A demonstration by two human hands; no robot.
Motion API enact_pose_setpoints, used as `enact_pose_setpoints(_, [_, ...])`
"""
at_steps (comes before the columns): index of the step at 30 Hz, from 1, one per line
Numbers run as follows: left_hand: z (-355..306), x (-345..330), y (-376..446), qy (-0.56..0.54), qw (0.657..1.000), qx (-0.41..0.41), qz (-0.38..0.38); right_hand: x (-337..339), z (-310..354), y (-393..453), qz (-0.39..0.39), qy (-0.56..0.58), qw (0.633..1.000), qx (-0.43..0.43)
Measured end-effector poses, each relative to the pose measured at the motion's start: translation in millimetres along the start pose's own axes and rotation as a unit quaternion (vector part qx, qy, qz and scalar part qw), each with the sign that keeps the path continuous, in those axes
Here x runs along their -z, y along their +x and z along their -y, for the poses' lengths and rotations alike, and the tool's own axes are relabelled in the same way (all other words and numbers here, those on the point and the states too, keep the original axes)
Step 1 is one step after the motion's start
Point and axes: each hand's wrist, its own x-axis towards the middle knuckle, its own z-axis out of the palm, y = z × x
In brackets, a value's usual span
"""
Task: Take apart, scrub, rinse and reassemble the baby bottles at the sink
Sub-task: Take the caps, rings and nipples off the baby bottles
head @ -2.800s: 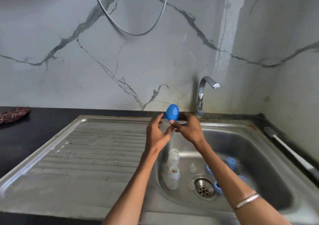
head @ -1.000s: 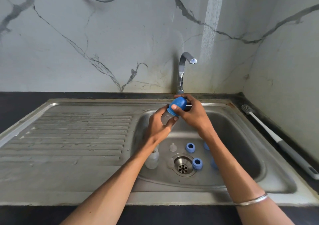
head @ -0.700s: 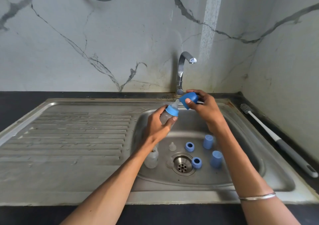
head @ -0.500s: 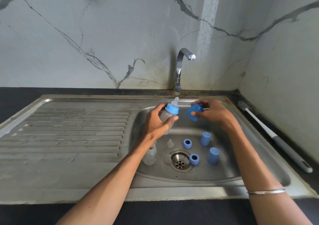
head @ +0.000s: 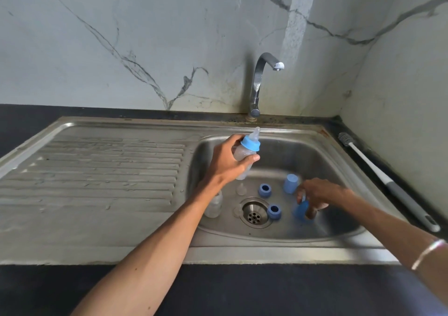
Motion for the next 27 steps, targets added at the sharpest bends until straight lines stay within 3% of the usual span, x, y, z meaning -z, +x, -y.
enact_pose_setpoints(7, [2.3,-2.5,-0.7,0.002,1.0,-0.001,0.022,-16.1,10.2,-5.3,0.077,-0.025,0.997,0.019])
enact_pose_setpoints(18, [7.7,-7.0,-0.7,0.0,0.998,0.014,0.059,-29.2,13.9,-3.6,0.046,-0.108,0.992,0.039])
enact_pose_setpoints(22, [7.3,-6.7,-1.6,0.002,0.998,0.013,0.066,-39.2,9.3,3.2,0.006,-0.09,0.996,0.023])
enact_pose_setpoints(27, [4.6,-6.4,-2.9,0.001,0.998,0.013,0.069,-44.0,9.0,8.3,0.024,-0.062,0.998,-0.001])
